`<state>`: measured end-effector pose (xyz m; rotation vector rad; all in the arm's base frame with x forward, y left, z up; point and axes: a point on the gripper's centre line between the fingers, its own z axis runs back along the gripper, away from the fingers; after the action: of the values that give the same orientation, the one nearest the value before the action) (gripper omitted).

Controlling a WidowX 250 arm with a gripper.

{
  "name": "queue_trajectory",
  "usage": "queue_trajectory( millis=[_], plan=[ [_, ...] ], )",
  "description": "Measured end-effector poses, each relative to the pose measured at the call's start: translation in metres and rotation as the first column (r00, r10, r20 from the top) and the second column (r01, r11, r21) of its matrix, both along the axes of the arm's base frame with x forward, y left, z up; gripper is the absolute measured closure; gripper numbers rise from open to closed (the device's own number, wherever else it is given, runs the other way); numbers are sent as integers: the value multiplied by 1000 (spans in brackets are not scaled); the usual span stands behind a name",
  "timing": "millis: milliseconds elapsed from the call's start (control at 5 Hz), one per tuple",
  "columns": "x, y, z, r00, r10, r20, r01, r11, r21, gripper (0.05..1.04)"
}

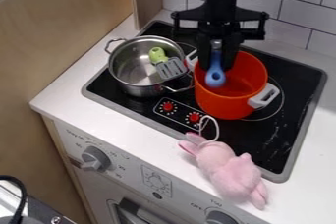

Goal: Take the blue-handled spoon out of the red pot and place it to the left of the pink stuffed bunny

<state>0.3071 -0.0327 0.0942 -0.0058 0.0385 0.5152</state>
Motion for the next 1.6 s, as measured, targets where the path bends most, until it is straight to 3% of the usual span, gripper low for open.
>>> queue_trajectory(
  millis=[400, 800, 1000, 1200, 1600],
  plan=[
    [-1, 13, 8, 997, -9, -73, 10, 1000, 25, 804],
    [-20, 16, 24, 977, 25, -213, -7, 996, 85, 804],
    [-27, 19, 27, 967, 13, -255, 13, 995, 101, 804],
    [-33, 36, 46, 981, -20, -191, 43, 993, 113, 804],
    [-63, 52, 41, 986, -33, -163, 50, 994, 100, 804]
  ],
)
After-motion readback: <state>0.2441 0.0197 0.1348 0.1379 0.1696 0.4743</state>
